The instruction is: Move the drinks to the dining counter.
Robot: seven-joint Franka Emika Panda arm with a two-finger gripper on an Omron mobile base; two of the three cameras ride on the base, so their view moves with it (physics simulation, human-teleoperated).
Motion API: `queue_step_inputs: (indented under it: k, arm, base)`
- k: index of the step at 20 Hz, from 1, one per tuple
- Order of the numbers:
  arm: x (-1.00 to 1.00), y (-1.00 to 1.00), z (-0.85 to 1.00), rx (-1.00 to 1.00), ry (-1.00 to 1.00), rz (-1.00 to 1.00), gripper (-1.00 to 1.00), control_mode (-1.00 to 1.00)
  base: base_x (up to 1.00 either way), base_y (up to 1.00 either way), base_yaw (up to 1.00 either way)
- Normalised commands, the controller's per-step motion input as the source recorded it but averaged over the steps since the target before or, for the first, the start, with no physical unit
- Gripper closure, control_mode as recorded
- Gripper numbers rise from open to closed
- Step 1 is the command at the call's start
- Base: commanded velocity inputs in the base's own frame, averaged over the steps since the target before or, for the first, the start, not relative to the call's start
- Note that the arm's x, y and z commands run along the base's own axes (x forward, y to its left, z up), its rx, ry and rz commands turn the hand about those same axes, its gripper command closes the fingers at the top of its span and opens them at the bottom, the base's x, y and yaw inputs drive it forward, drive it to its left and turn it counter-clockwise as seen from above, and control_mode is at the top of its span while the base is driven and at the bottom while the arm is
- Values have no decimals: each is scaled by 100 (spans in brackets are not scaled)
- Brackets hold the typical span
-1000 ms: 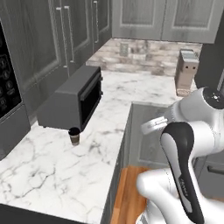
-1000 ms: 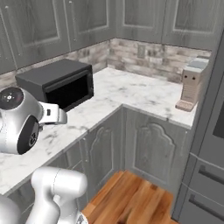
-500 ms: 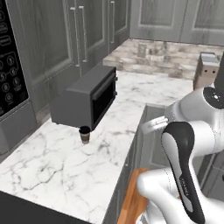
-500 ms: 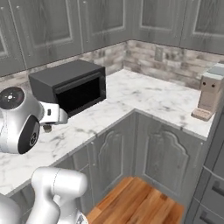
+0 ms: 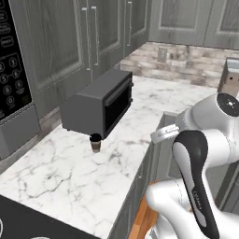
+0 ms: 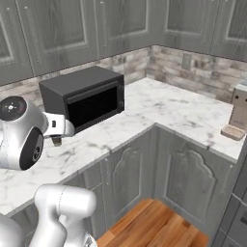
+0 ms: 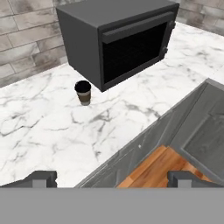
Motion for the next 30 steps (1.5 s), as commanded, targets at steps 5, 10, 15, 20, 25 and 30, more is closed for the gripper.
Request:
queue_step_inputs:
  k: [5,10,15,20,25,30]
  arm:
    - [0,0,0,0,0,0,-100,100]
    - [0,0,0,0,0,0,-100,100]
    - [0,0,0,0,0,0,-100,100]
    - [0,0,0,0,0,0,-100,100]
    - [0,0,0,0,0,0,-100,100]
    - [0,0,0,0,0,0,-100,100]
  base:
    - [44,82,0]
    - [51,75,10]
    - [70,23,37]
    - [44,9,47]
    - [31,5,50]
    - [43,19,43]
